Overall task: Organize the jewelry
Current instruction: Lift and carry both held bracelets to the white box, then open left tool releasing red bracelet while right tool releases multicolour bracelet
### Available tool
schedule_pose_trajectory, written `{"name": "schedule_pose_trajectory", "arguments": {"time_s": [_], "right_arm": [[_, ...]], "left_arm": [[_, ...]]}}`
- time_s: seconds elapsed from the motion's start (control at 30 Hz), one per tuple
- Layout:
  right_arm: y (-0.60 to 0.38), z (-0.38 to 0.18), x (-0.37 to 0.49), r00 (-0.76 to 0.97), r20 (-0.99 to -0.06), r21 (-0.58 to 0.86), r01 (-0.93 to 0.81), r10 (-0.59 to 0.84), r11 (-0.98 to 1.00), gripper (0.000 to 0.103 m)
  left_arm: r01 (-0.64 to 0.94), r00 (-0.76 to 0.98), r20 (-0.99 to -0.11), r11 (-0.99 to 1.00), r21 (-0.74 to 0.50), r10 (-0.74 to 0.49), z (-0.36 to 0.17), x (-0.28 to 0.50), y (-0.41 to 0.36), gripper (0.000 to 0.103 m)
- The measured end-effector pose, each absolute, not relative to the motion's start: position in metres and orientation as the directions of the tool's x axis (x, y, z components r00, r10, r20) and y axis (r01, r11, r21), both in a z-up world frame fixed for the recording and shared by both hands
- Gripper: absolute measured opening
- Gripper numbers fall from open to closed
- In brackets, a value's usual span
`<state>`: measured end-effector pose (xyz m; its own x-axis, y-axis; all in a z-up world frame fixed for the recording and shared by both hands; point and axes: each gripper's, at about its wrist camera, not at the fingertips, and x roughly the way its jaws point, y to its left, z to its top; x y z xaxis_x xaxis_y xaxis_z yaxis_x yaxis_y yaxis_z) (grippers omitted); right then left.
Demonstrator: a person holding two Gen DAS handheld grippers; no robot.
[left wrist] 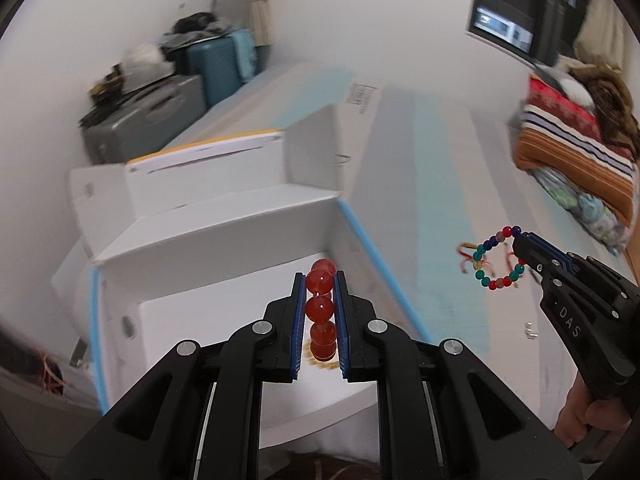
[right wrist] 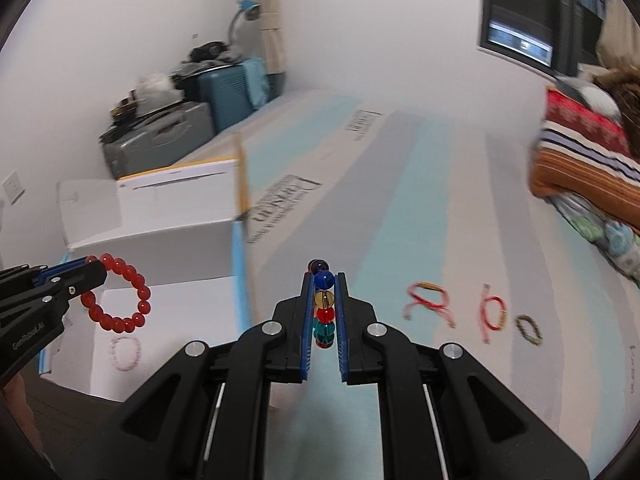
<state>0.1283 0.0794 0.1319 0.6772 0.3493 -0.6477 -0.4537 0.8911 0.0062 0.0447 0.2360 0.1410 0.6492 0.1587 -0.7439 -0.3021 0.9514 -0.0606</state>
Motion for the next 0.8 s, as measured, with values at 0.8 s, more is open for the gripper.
{"name": "schedule_pose_trajectory", "arguments": {"time_s": [0.8], "right_arm": [[0.230, 0.062, 0.103, 0.498, -0.777, -0.035, -0.646, 0.385, 0.763, 0.009]], "left_arm": [[-0.537, 0.457, -0.859, 0.841, -0.061, 0.230, 0.059, 0.005, 0.342, 0.013]]}}
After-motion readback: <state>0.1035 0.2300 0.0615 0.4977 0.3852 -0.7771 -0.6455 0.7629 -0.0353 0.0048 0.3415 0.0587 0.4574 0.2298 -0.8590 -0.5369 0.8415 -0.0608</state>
